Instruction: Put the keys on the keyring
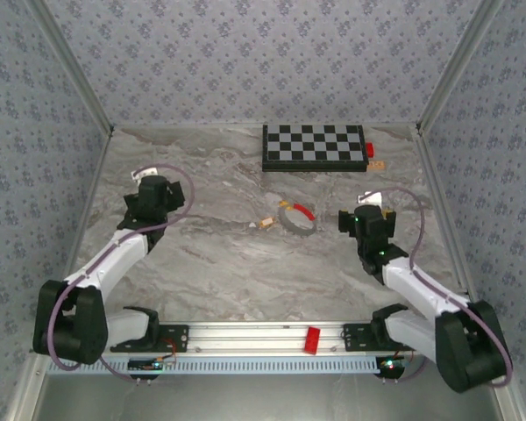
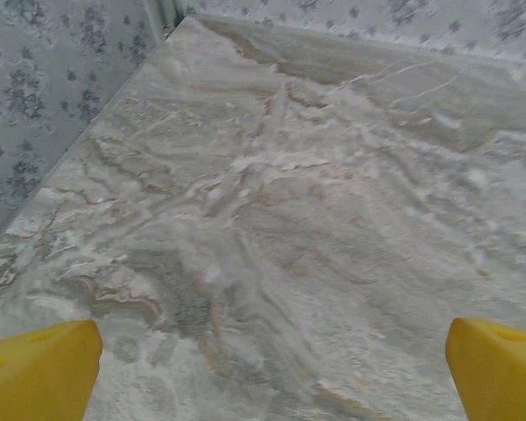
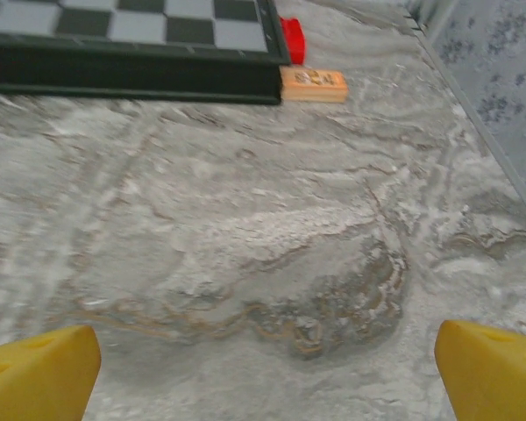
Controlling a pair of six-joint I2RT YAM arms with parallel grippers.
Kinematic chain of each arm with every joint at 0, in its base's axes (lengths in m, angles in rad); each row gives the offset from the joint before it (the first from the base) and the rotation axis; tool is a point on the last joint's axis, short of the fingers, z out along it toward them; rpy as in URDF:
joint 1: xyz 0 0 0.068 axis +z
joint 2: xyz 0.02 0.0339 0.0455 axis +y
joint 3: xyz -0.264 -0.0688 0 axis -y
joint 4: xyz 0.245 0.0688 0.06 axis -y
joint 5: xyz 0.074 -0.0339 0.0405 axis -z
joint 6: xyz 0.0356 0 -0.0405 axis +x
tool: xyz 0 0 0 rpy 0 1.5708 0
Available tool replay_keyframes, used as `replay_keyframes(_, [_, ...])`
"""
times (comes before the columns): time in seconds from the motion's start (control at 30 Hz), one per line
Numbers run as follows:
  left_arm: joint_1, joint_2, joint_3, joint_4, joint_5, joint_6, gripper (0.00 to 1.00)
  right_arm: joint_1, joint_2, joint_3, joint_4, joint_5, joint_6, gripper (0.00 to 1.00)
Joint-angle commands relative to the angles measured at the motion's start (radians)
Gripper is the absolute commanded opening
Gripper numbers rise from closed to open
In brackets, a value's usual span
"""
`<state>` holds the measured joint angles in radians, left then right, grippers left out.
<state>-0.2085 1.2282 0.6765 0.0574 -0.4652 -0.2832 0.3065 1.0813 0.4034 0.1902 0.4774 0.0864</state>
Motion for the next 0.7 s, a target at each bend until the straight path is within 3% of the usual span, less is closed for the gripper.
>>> replay_keyframes(0.0, [0.064,0.059,-0.017,0.124,-0.033,0.07,1.0,-0.046,0.072,0.026,0.163,0.051,-0.062,0.99])
replay_keyframes(0.1, [0.126,0.122,-0.057,0.233,0.003,0.069,1.0,-0.095,0.158,0.0,0.271,0.053,-0.084,0.99])
replay_keyframes(0.2, [0.151,0.178,-0.06,0.28,0.089,0.174,1.0,-0.136,0.235,-0.043,0.439,0.016,-0.082,0.99])
replay_keyframes(0.27, [0.162,0.204,-0.103,0.381,0.082,0.182,1.0,-0.148,0.262,-0.052,0.512,-0.01,-0.105,0.99])
replay_keyframes(0.37, [0.191,0.214,-0.209,0.582,0.163,0.195,1.0,-0.187,0.301,-0.081,0.627,-0.104,-0.108,0.99])
replay_keyframes(0.53, [0.208,0.318,-0.302,0.849,0.28,0.227,1.0,-0.254,0.5,-0.182,1.04,-0.196,-0.134,0.99])
replay_keyframes(0.57, [0.208,0.307,-0.283,0.788,0.292,0.227,1.0,-0.249,0.503,-0.19,1.068,-0.196,-0.143,0.99])
replay_keyframes(0.67, [0.21,0.307,-0.278,0.786,0.304,0.229,1.0,-0.26,0.441,-0.129,0.839,-0.231,-0.095,0.99])
